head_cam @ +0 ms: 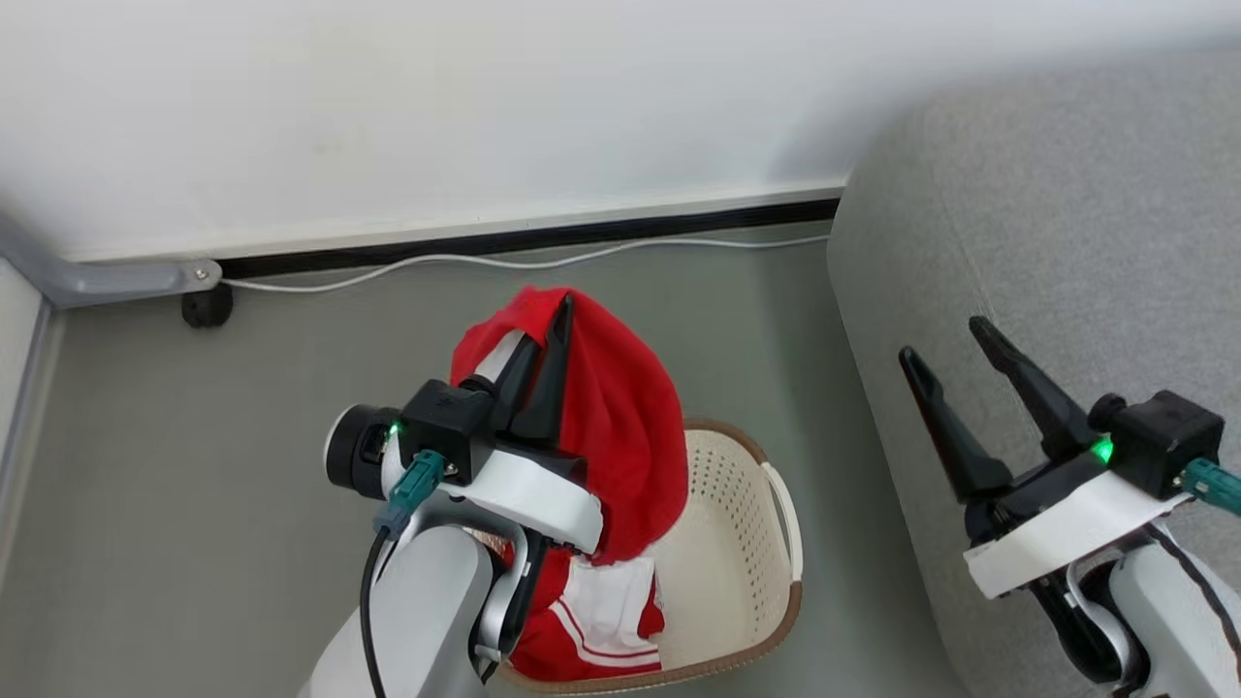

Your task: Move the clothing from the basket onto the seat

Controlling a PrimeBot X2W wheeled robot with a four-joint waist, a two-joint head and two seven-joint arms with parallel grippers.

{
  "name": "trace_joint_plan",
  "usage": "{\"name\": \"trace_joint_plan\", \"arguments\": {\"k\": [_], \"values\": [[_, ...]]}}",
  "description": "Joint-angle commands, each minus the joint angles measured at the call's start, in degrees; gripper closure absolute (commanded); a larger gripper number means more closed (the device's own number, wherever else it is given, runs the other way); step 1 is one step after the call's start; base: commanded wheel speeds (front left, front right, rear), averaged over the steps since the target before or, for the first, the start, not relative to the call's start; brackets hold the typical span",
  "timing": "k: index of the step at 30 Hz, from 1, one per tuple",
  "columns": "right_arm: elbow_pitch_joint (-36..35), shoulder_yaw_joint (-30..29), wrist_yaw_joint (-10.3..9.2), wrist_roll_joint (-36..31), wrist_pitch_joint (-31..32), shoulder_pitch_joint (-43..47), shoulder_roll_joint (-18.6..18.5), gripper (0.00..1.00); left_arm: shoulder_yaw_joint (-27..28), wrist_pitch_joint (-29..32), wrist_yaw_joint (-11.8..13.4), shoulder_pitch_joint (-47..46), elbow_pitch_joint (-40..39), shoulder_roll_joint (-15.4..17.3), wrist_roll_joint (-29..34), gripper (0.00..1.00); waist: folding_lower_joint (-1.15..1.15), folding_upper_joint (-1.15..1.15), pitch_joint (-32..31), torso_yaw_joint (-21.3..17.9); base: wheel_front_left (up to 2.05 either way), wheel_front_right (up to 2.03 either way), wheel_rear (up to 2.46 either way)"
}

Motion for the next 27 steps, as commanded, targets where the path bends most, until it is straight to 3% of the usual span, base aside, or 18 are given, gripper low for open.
{"name": "trace_joint_plan", "arguments": {"k": [1,10,20,27], "values": [[-0.8,0.7,0.24,-0.5,-0.3,0.8,-0.5,0.00,2.2,-0.3,-0.5,-0.8,-2.2,0.3,0.8,1.00,0.00,0.00,-1.3,0.4,0.00,0.00,0.00],[1.2,1.1,0.24,-1.0,-0.3,2.0,1.4,0.00,2.4,-0.3,-2.2,-3.7,-7.5,0.3,5.3,1.00,0.00,0.00,-3.3,0.4,0.00,0.00,0.00],[1.7,1.3,0.24,-1.1,-0.3,2.4,1.9,0.00,2.2,-0.3,-2.3,-4.7,-10.1,0.4,6.6,1.00,0.00,0.00,-3.8,0.2,0.00,0.00,0.00],[-3.6,6.4,0.24,0.1,-0.3,-1.8,0.0,0.00,1.4,-0.3,-2.5,-5.0,-10.3,0.4,6.2,1.00,0.00,0.00,-3.2,0.6,0.00,0.00,0.00]]}}
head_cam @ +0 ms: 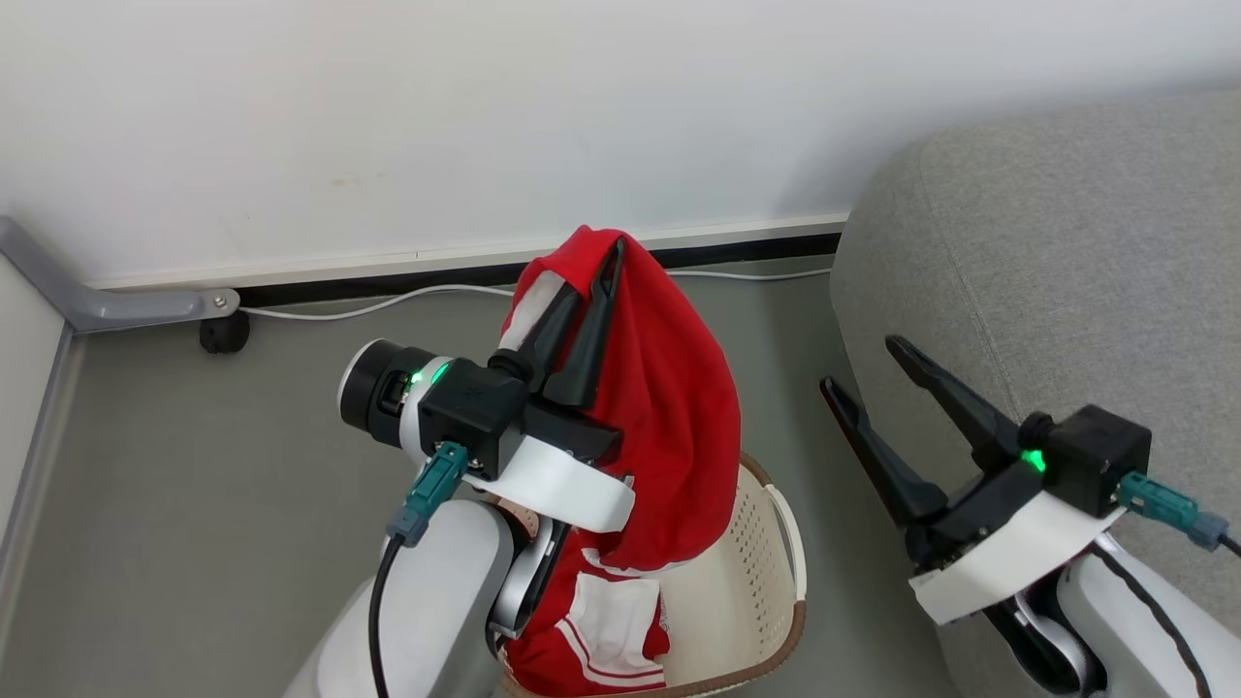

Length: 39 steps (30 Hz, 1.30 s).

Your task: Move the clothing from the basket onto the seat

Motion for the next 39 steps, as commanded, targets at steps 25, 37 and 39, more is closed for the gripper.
{"name": "trace_joint_plan", "arguments": {"k": [25,37,39], "values": [[9.6,37.3,0.24,16.6,-0.3,-24.9,-7.9,0.00,-7.3,-0.3,-0.1,-5.0,-2.9,0.4,-3.7,1.00,0.00,0.00,-0.3,6.9,0.00,0.00,0.00],[10.2,39.1,0.24,21.9,-0.3,-26.2,-7.6,1.00,-9.9,-0.3,1.8,-5.8,-1.7,0.4,-5.1,1.00,0.00,0.00,1.4,7.5,0.00,0.00,0.00],[9.9,37.3,0.24,22.0,-0.3,-25.6,-8.0,1.00,-9.8,-0.3,2.1,-5.8,-1.5,0.4,-5.1,1.00,0.00,0.00,1.6,7.1,0.00,0.00,0.00]]}}
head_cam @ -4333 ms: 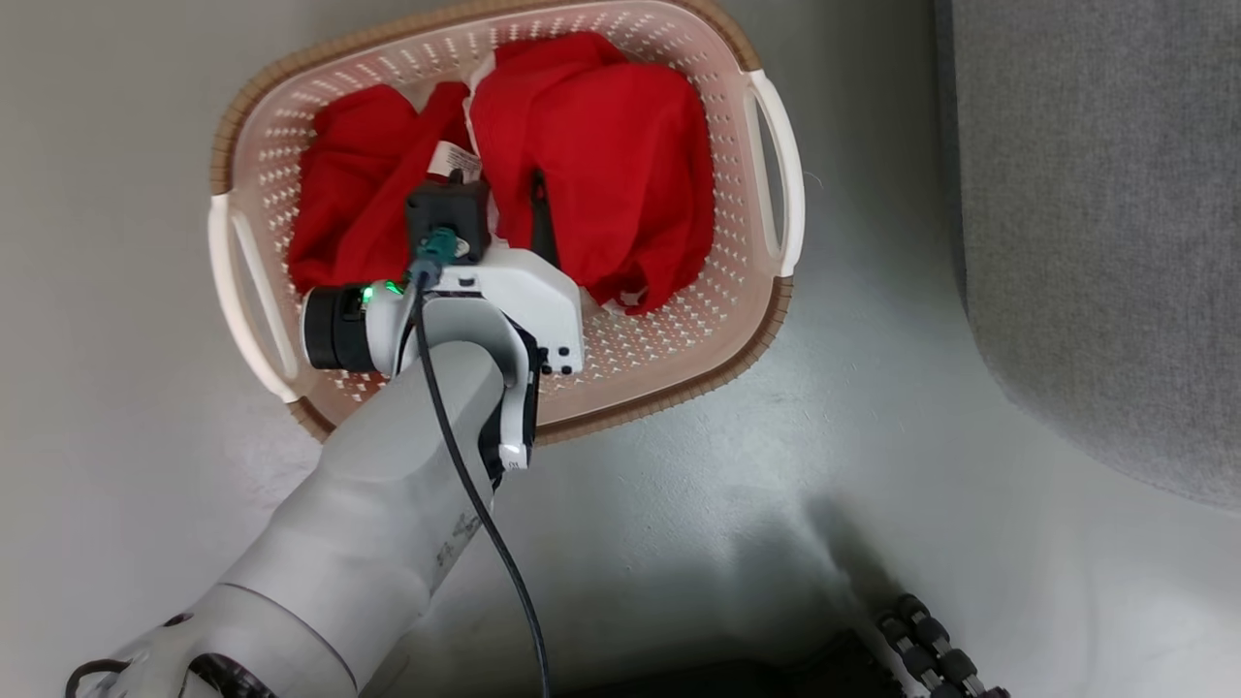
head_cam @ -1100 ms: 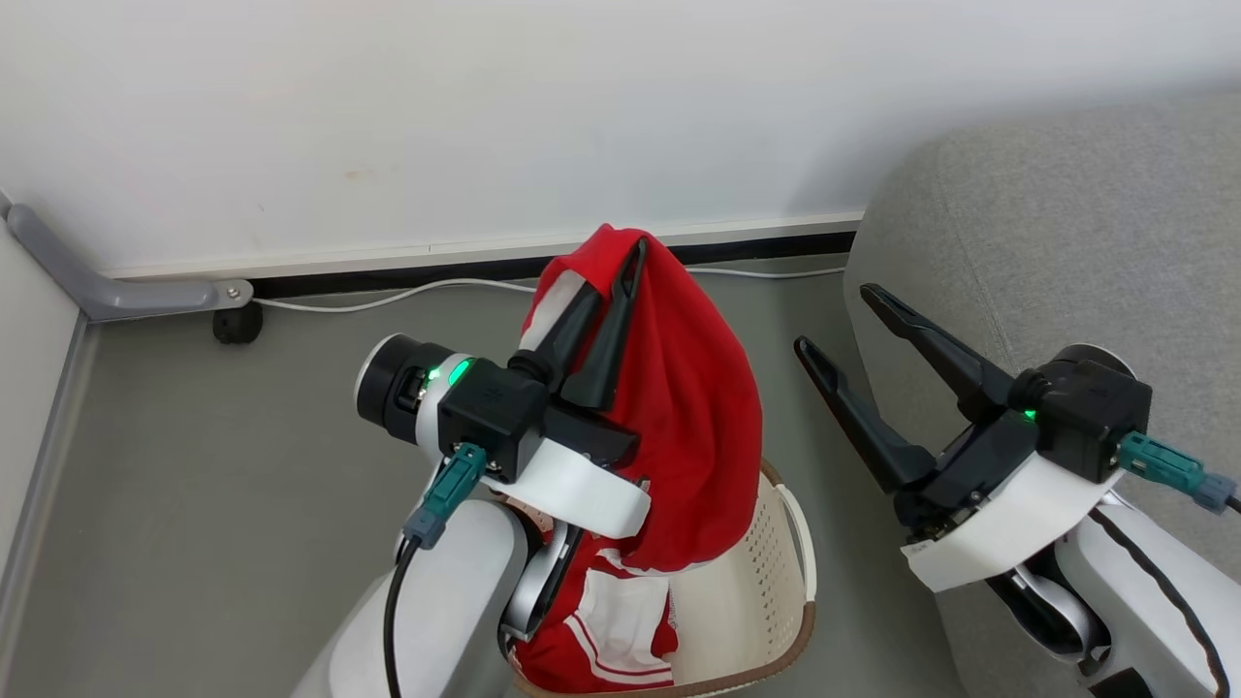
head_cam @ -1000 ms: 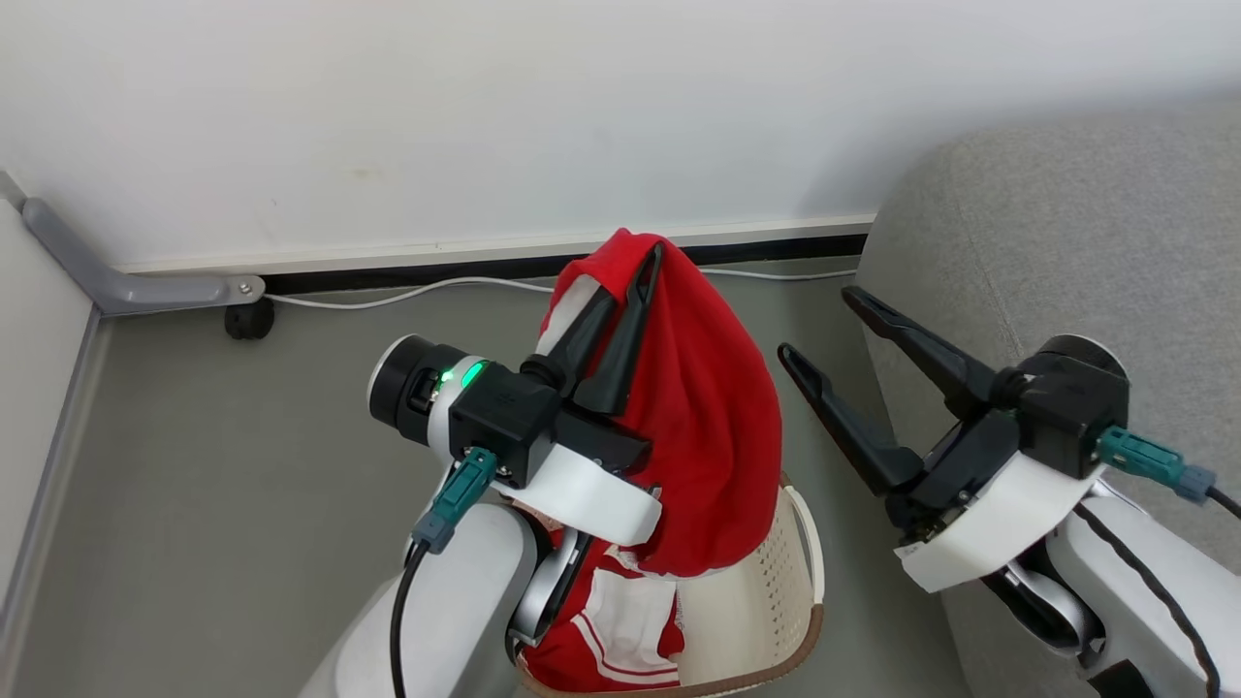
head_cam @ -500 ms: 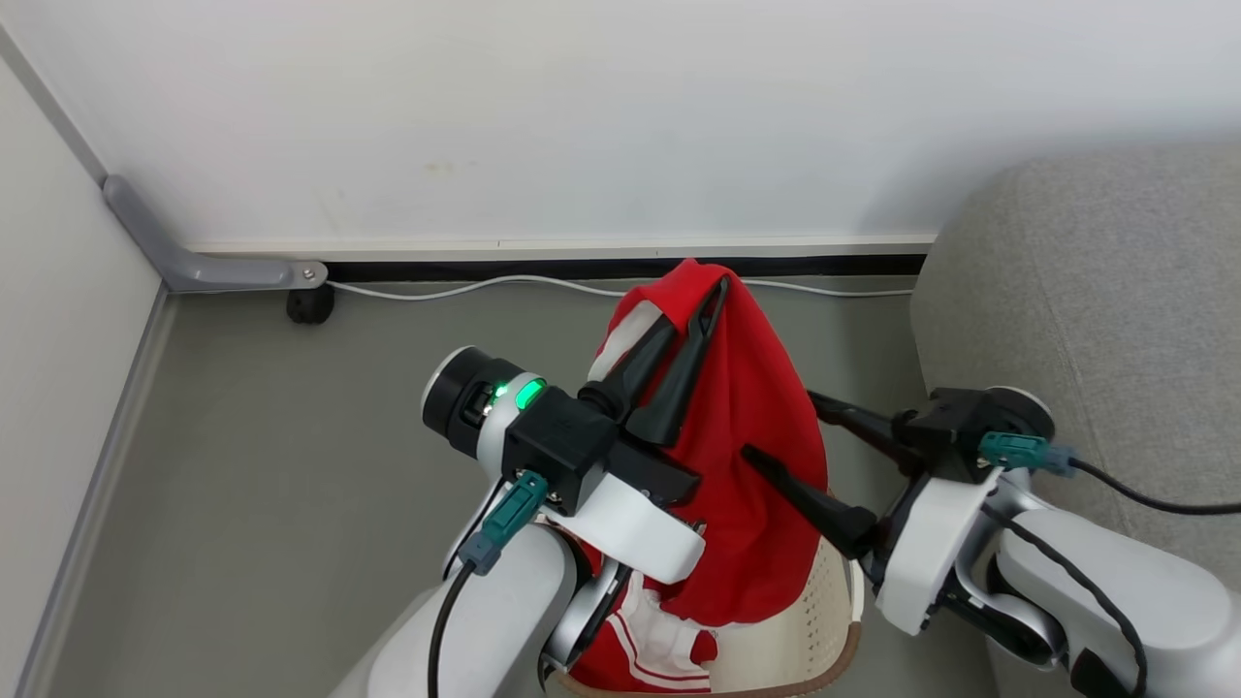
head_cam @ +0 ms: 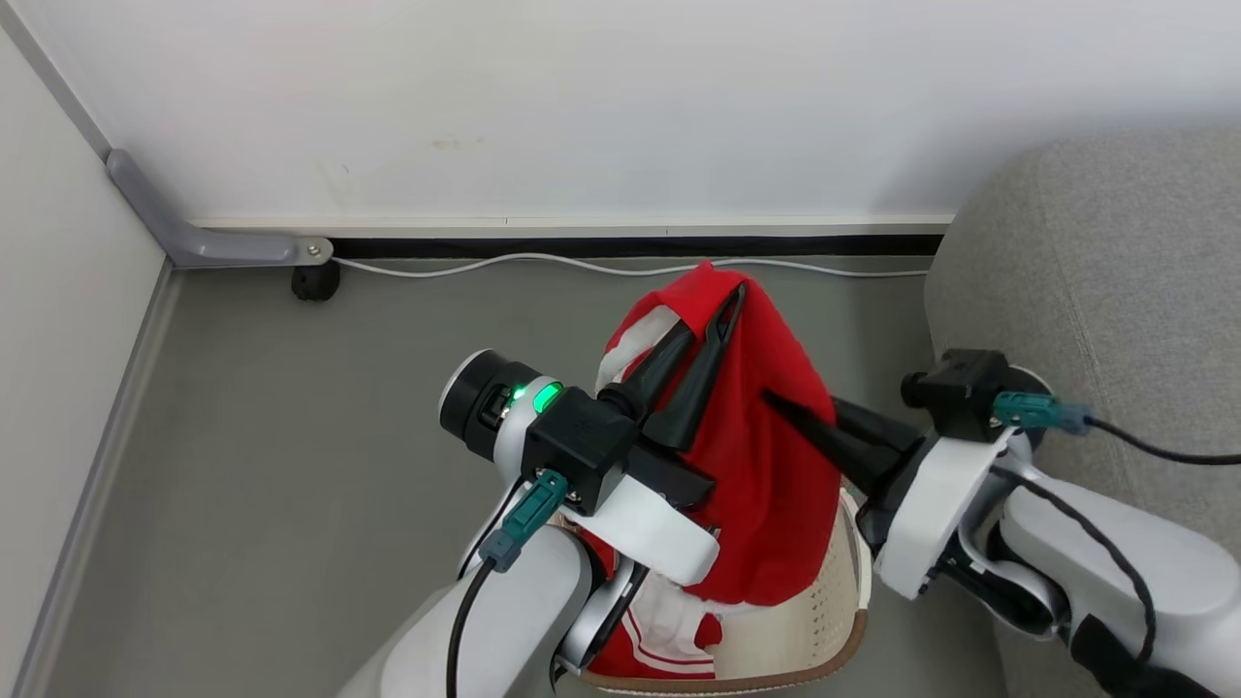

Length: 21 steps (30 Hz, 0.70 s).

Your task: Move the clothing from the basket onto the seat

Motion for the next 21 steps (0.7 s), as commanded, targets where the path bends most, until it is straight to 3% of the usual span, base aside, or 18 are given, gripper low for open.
{"name": "trace_joint_plan", "arguments": {"k": [1,3,4,5,6,21], "values": [[-1.3,-2.5,0.18,0.4,-0.3,1.5,-1.2,1.00,1.8,-0.3,0.6,-2.7,-0.8,0.3,-0.3,1.00,0.00,0.00,0.2,-0.5,0.00,0.00,0.00],[-1.8,-5.5,0.18,0.3,-0.3,2.7,-1.5,1.00,1.9,-0.3,0.6,-2.5,-0.5,0.3,-0.2,1.00,0.00,0.00,0.3,-1.1,0.00,0.00,0.00],[-2.1,-7.1,0.18,0.0,-0.3,3.4,-1.7,1.00,1.7,-0.3,0.2,-2.3,-0.3,0.3,-0.4,0.62,0.00,0.00,0.3,-1.3,0.00,0.00,0.00],[-2.5,-8.7,0.18,-0.3,-0.3,4.2,-1.8,1.00,1.7,-0.3,0.0,-2.1,0.0,0.3,-0.4,0.13,0.00,0.00,0.3,-1.6,0.00,0.00,0.00],[-2.9,-10.3,0.18,-0.6,-0.3,5.1,-1.9,1.00,1.8,-0.3,-0.2,-1.8,0.4,0.3,-0.5,0.00,0.00,0.00,0.3,-1.9,0.00,0.00,0.00],[-8.8,-29.2,0.18,-5.6,-0.3,13.7,-2.2,1.00,0.4,-0.3,-8.4,-0.2,11.2,0.4,-2.4,0.00,0.00,0.00,0.2,-6.5,0.00,0.00,0.00]]}}
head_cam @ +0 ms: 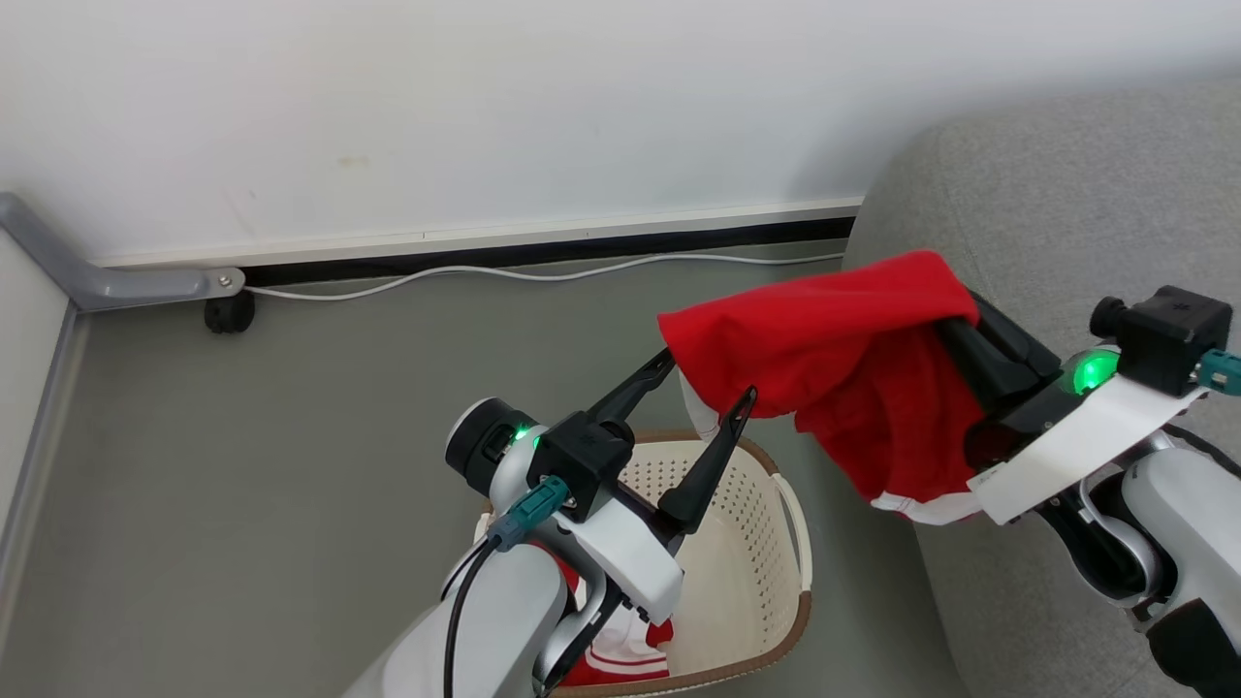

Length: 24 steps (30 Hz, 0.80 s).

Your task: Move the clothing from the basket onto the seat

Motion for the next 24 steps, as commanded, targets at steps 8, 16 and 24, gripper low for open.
{"name": "trace_joint_plan", "arguments": {"k": [8,16,24], "values": [[-3.2,-4.8,0.18,-1.5,-0.3,2.9,-0.4,1.00,2.5,-0.3,-2.7,0.1,2.2,0.3,-0.9,0.00,0.00,0.00,-0.2,-3.9,0.00,0.00,0.00],[-3.4,-5.9,0.18,-1.7,-0.3,3.1,-0.1,1.00,4.4,-0.3,-3.8,1.0,3.6,0.3,-0.3,0.00,0.00,0.00,-0.5,-9.2,0.00,0.00,0.00],[-3.2,-6.5,0.18,-1.6,-0.3,2.3,0.8,1.00,6.0,-0.3,-4.6,1.3,3.1,0.2,-0.1,0.00,0.00,0.00,-0.6,-16.4,0.00,0.00,0.00]]}}
